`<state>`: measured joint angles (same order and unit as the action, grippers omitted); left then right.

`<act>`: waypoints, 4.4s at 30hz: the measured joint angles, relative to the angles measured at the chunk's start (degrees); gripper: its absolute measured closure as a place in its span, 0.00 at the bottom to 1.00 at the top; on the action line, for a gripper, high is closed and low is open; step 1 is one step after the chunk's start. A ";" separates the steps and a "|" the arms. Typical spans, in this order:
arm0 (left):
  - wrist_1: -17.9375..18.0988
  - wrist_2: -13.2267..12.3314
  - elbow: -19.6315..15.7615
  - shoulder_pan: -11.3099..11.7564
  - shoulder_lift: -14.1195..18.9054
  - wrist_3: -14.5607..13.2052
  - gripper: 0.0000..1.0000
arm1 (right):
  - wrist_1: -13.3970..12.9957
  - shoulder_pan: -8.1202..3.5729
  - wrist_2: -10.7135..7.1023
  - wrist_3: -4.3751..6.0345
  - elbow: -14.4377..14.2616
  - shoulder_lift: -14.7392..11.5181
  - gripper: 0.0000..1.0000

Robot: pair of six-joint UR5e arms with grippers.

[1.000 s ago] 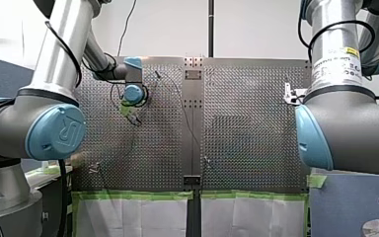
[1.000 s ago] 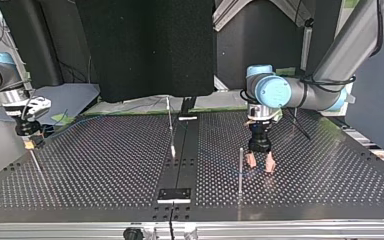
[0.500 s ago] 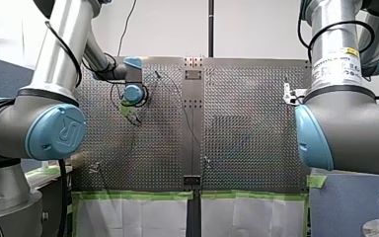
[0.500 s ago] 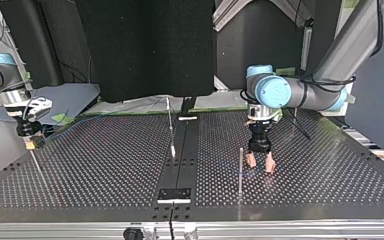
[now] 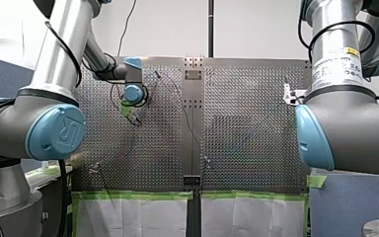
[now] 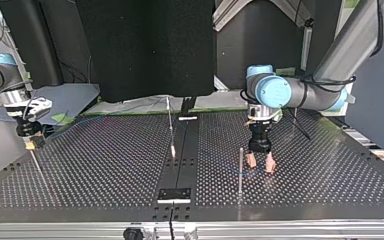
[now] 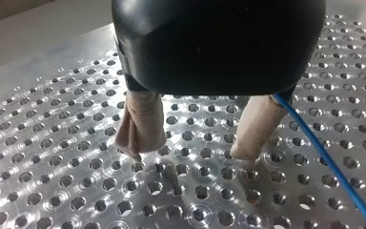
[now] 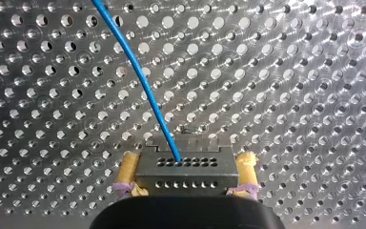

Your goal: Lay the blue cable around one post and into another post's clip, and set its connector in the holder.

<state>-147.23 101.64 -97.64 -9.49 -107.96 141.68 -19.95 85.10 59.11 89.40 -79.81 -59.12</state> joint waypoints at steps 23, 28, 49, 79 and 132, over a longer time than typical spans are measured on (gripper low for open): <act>0.00 -0.01 0.00 -0.02 0.00 0.08 0.00 | -0.09 0.25 0.23 -0.08 0.17 0.18 0.46; 0.00 0.00 -0.02 -0.02 0.00 0.08 0.00 | -0.15 0.39 0.38 -0.18 0.16 0.18 0.26; 0.01 -0.22 -0.01 0.02 0.00 0.11 0.00 | -0.79 0.55 0.98 0.09 0.18 0.21 0.00; -4.59 0.40 -0.03 -0.06 1.48 -1.20 0.00 | -0.57 1.00 1.33 0.09 0.24 0.23 0.00; -12.76 5.34 -1.84 -2.43 8.98 -1.03 0.00 | 0.25 1.34 1.55 -0.35 0.48 0.22 0.00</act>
<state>-159.98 106.98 -99.47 -11.92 -98.98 140.66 -19.70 86.44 60.65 89.05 -79.33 -58.90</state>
